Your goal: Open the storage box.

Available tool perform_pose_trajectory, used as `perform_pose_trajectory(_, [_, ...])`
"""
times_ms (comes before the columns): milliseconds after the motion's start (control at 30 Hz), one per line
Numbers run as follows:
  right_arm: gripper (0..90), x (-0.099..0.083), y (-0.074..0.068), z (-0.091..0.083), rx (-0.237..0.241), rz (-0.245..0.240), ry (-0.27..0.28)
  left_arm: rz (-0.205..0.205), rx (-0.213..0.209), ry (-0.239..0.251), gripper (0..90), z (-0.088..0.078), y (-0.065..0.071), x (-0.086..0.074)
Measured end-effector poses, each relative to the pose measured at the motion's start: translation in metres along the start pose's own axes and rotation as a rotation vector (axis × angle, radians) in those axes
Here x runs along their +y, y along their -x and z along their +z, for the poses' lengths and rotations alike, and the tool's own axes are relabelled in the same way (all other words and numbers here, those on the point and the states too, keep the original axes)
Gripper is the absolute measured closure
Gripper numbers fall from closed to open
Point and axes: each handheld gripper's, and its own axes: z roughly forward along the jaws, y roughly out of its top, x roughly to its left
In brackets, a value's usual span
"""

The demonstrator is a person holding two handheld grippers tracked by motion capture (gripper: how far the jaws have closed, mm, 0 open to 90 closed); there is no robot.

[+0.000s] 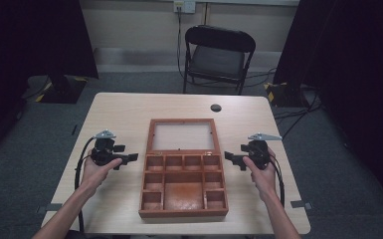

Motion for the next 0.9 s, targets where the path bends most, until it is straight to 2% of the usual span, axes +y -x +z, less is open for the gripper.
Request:
perform_pose_trajectory(67, [14.2,-0.006,0.001,-0.008,-0.019,-0.013,-0.011,0.028,0.028,-0.021,19.4,-0.005,0.0,-0.005])
perform_pose_trajectory(133, [14.2,-0.013,0.004,-0.015,-0.028,-0.005,-0.018,0.027,0.038,-0.037,18.2,-0.008,0.0,-0.009])
perform_pose_trajectory(167, [14.2,-0.016,0.005,-0.018,-0.034,-0.003,-0.024,0.043,0.054,-0.054,17.2,-0.01,0.002,-0.012])
perform_pose_trajectory(200, [14.2,-0.021,0.007,-0.021,-0.056,0.01,-0.04,0.059,0.065,-0.067,16.9,-0.011,0.004,-0.014])
perform_pose_trajectory(233, [14.4,-0.025,0.008,-0.022,-0.066,0.02,-0.049,0.059,0.065,-0.067,17.0,-0.011,0.004,-0.014])
perform_pose_trajectory(267, [14.3,-0.03,0.01,-0.025,-0.071,0.032,-0.062,0.08,0.079,-0.084,16.9,-0.012,0.007,-0.019])
perform_pose_trajectory(367, [14.5,-0.041,0.011,-0.03,-0.1,0.017,-0.103,0.077,0.077,-0.081,16.6,-0.011,0.011,-0.029])
perform_pose_trajectory(433, [14.4,-0.05,0.011,-0.033,-0.103,0.013,-0.123,0.111,0.114,-0.124,16.5,-0.007,0.011,-0.035])
perform_pose_trajectory(467, [14.4,-0.054,0.012,-0.035,-0.11,0.016,-0.133,0.111,0.126,-0.133,16.5,-0.005,0.011,-0.037])
perform_pose_trajectory(533, [14.4,-0.062,0.013,-0.036,-0.136,0.008,-0.147,0.071,0.119,-0.141,16.8,-0.002,0.008,-0.042])
perform_pose_trajectory(567, [14.4,-0.065,0.013,-0.037,-0.145,0.006,-0.154,0.057,0.136,-0.131,16.9,-0.001,0.009,-0.045])
perform_pose_trajectory(600, [14.3,-0.07,0.014,-0.037,-0.164,0.001,-0.168,0.091,0.169,-0.13,16.8,-0.001,0.009,-0.047])
perform_pose_trajectory(633, [14.3,-0.07,0.014,-0.037,-0.164,0.001,-0.168,0.091,0.169,-0.13,16.7,-0.001,0.009,-0.047])
perform_pose_trajectory(667, [14.3,-0.074,0.015,-0.035,-0.182,-0.007,-0.179,0.127,0.204,-0.131,16.7,0.0,0.011,-0.049])
perform_pose_trajectory(700, [13.6,-0.079,0.017,-0.034,-0.223,-0.031,-0.173,0.152,0.219,-0.109,13.8,0.002,0.011,-0.052])
perform_pose_trajectory(767, [13.6,-0.079,0.017,-0.034,-0.232,-0.038,-0.17,0.157,0.221,-0.103,10.3,0.003,0.012,-0.053])
perform_pose_trajectory(800, [10.9,-0.082,0.015,-0.03,-0.281,-0.069,-0.149,0.152,0.232,-0.066,6.3,0.007,0.011,-0.056])
perform_pose_trajectory(833, [8.5,-0.085,0.015,-0.028,-0.283,-0.085,-0.121,0.15,0.235,-0.072,5.4,0.007,0.011,-0.056])
perform_pose_trajectory(900, [8.2,-0.087,0.016,-0.028,-0.284,-0.082,-0.106,0.139,0.242,-0.07,3.5,0.007,0.011,-0.056])
